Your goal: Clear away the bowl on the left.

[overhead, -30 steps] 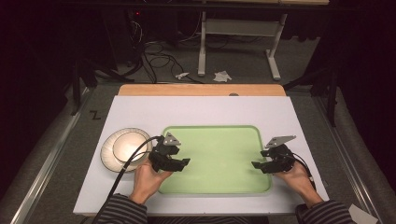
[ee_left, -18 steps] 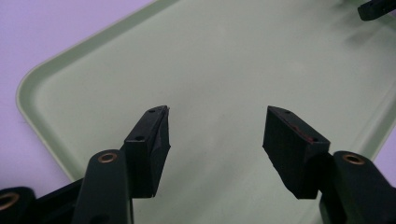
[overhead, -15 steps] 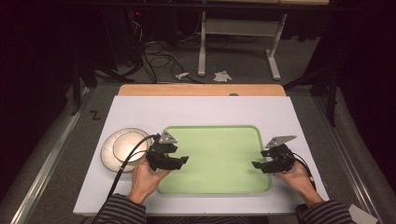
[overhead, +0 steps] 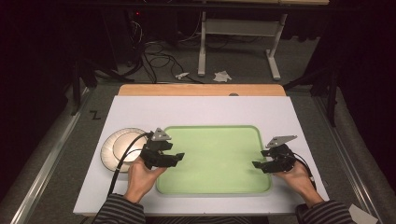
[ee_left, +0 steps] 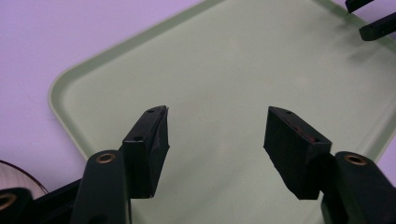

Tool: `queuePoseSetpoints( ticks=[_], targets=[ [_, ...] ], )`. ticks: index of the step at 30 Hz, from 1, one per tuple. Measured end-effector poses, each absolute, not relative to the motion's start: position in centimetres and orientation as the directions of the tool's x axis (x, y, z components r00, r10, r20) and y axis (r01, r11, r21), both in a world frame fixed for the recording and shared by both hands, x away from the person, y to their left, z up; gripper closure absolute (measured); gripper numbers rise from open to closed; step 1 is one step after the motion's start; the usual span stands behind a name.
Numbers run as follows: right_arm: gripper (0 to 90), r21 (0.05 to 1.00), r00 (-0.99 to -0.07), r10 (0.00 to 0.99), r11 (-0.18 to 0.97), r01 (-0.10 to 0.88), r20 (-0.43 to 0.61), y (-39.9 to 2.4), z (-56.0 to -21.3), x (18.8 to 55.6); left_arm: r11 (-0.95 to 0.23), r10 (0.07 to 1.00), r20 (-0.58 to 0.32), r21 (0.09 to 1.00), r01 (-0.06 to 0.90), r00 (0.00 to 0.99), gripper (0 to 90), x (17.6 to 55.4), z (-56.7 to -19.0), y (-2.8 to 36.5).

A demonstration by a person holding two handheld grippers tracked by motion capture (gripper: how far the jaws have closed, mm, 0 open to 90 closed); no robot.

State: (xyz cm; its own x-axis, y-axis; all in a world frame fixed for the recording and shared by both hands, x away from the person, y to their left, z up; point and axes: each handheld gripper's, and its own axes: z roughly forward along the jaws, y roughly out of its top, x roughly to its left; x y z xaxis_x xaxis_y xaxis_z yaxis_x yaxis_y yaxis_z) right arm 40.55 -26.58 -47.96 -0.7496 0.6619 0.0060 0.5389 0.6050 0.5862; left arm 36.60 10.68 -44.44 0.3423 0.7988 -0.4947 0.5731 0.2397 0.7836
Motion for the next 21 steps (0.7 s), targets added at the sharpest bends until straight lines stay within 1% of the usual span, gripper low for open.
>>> queuePoseSetpoints(
  ticks=[12,21],
  targets=[
    [39.2,0.584,-0.74,0.672,0.596,0.551,0.012,-26.7,-47.9,40.5,0.274,0.808,-0.501,0.785,0.556,0.31,39.5,37.0,-43.8,12.1],
    [39.3,0.592,-0.728,0.686,0.582,0.557,0.01,-27.1,-47.7,40.2,0.317,0.828,-0.497,0.796,0.516,0.259,38.5,37.6,-43.0,14.7]
  ],
)
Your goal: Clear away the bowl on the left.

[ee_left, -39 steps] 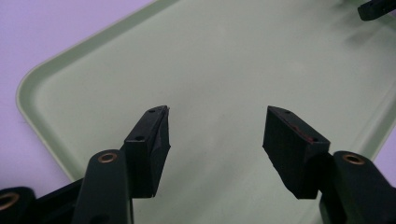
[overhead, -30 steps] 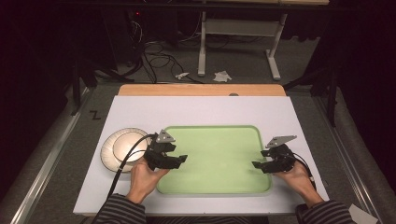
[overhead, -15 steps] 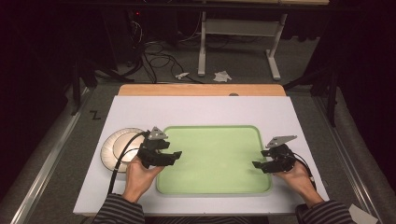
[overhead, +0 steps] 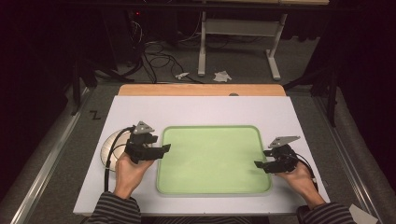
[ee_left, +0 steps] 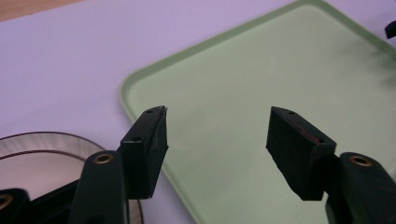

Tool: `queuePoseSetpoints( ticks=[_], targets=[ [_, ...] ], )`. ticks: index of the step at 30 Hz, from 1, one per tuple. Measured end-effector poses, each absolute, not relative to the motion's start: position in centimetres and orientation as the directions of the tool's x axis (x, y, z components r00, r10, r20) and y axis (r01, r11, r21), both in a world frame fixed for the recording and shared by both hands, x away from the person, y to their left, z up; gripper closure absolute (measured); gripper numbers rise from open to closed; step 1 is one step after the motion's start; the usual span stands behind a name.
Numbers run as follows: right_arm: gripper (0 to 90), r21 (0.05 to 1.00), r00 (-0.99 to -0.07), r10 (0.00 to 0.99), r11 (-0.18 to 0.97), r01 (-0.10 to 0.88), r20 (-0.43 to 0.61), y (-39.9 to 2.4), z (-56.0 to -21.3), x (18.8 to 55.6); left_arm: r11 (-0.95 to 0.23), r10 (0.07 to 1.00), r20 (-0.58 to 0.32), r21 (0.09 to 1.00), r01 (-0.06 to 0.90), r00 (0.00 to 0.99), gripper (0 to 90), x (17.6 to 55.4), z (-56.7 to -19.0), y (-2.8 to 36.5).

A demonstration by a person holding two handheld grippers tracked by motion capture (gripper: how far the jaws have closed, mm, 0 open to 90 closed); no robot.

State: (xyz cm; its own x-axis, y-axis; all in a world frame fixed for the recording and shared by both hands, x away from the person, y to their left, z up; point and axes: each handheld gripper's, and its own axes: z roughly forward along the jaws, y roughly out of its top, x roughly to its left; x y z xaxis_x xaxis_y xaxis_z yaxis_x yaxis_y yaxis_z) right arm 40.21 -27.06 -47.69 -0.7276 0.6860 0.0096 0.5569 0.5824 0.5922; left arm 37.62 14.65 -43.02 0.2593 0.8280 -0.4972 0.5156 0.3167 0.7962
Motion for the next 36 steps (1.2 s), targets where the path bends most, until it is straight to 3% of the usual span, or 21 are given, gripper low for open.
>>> queuePoseSetpoints(
  ticks=[15,36],
  targets=[
    [39.7,0.602,-0.698,0.716,0.549,0.58,0.02,-28.3,-47.4,39.8,0.334,0.852,-0.482,0.801,0.497,0.204,38.2,38.7,-43.5,16.4],
    [39.9,0.602,-0.674,0.738,0.528,0.599,0.023,-29.4,-47.3,39.7,0.388,0.891,-0.452,0.803,0.452,0.038,37.2,39.9,-44.1,21.2]
  ],
)
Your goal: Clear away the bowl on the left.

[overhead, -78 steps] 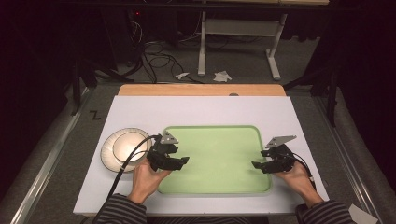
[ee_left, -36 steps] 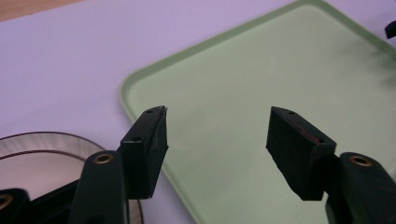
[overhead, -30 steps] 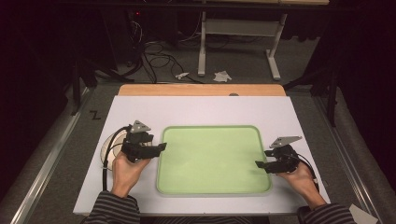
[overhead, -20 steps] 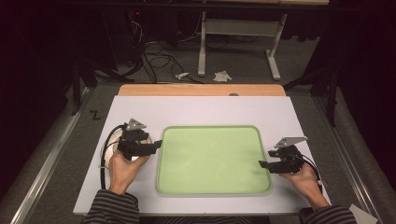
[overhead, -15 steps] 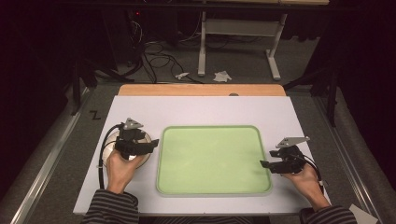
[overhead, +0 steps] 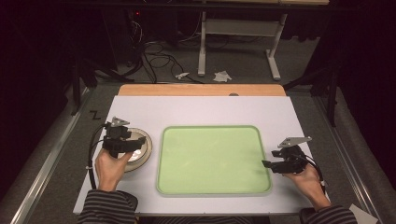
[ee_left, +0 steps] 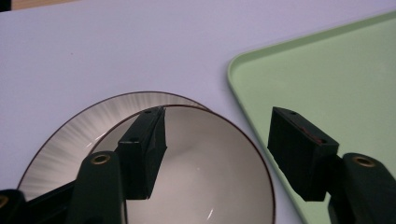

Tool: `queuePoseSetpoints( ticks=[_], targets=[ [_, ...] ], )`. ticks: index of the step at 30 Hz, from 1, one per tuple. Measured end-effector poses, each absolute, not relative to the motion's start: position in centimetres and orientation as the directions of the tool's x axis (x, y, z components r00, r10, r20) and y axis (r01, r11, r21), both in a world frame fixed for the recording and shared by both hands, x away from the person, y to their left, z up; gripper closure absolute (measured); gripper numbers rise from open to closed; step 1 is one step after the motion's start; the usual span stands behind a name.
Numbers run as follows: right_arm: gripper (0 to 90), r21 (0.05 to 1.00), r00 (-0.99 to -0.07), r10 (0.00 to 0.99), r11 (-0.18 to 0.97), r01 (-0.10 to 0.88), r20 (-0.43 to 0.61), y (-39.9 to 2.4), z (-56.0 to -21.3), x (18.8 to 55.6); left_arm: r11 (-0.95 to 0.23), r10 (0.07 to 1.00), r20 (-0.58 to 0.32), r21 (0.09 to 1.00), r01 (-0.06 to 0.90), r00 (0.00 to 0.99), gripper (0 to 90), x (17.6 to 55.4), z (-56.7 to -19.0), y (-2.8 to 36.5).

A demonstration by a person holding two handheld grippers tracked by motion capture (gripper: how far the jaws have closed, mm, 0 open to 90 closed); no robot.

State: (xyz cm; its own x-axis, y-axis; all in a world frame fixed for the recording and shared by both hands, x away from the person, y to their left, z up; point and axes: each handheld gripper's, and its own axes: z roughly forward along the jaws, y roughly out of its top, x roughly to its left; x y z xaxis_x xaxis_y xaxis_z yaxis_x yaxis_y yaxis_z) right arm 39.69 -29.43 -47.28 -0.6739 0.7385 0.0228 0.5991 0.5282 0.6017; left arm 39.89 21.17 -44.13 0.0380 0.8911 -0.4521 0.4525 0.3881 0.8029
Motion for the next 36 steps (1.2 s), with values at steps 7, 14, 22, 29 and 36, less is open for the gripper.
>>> queuePoseSetpoints(
  ticks=[7,14,22,29,36],
  targets=[
    [39.9,0.597,-0.679,0.735,0.547,0.587,-0.005,-29.3,-47.4,39.7,0.404,0.896,-0.445,0.8,0.444,-0.014,36.8,40.1,-44.4,22.5],
    [39.8,0.593,-0.683,0.731,0.554,0.584,-0.011,-29.3,-47.3,39.7,0.431,0.893,-0.444,0.798,0.422,-0.072,36.6,40.2,-44.6,24.5],
    [39.9,0.602,-0.683,0.731,0.549,0.579,-0.01,-29.0,-47.3,39.7,0.46,0.884,-0.444,0.77,0.442,-0.148,36.9,40.5,-45.4,26.1],
    [39.8,0.597,-0.687,0.726,0.558,0.576,-0.015,-29.0,-47.3,39.7,0.495,0.866,-0.457,0.725,0.479,-0.203,39.4,40.8,-46.1,26.8],
    [39.8,0.597,-0.687,0.726,0.555,0.579,-0.009,-28.9,-47.3,39.7,0.505,0.861,-0.445,0.688,0.521,-0.246,43.1,41.2,-47.3,27.3]
  ],
)
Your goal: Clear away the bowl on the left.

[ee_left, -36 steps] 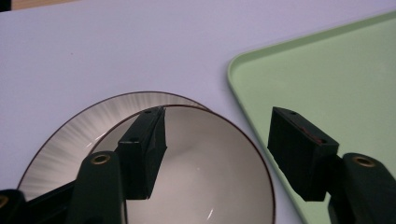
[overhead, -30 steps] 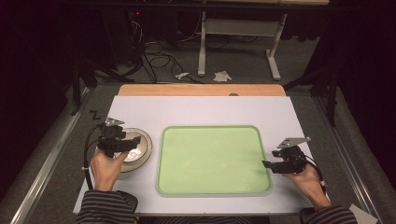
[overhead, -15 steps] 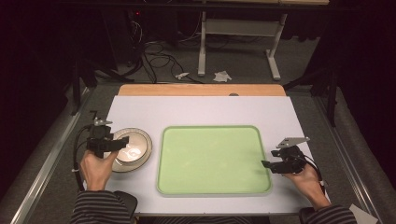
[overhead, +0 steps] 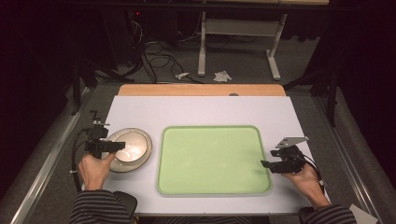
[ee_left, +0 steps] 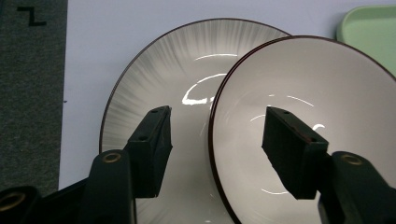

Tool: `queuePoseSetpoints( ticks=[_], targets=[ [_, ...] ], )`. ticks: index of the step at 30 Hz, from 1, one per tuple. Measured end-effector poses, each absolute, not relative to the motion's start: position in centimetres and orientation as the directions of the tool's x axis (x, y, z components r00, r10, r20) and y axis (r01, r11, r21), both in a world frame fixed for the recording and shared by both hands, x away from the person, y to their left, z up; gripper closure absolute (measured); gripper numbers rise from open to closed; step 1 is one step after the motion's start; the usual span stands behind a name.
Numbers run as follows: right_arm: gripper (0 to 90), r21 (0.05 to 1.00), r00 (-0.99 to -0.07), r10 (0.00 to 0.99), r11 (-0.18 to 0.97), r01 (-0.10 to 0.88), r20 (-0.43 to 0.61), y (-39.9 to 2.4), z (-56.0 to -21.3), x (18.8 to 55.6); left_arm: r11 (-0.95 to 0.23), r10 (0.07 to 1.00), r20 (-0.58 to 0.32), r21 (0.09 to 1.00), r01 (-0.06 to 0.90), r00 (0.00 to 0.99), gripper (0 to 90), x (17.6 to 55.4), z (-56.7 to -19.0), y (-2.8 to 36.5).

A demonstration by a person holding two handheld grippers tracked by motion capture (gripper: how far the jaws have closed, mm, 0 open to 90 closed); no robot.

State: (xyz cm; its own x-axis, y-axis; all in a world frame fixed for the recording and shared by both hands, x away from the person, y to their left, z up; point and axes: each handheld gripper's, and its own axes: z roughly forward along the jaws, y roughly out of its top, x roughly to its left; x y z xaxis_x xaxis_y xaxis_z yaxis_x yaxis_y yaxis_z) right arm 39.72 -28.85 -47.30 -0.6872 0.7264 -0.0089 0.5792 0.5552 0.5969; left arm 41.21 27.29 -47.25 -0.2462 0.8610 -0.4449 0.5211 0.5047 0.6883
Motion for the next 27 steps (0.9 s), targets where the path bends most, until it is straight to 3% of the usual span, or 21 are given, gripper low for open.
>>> queuePoseSetpoints(
  ticks=[27],
  targets=[
    [39.8,0.593,-0.694,0.72,0.567,0.572,-0.018,-28.7,-47.4,39.8,0.561,0.822,-0.484,0.598,0.572,-0.301,71.3,41.7,-48.6,27.6]
  ],
)
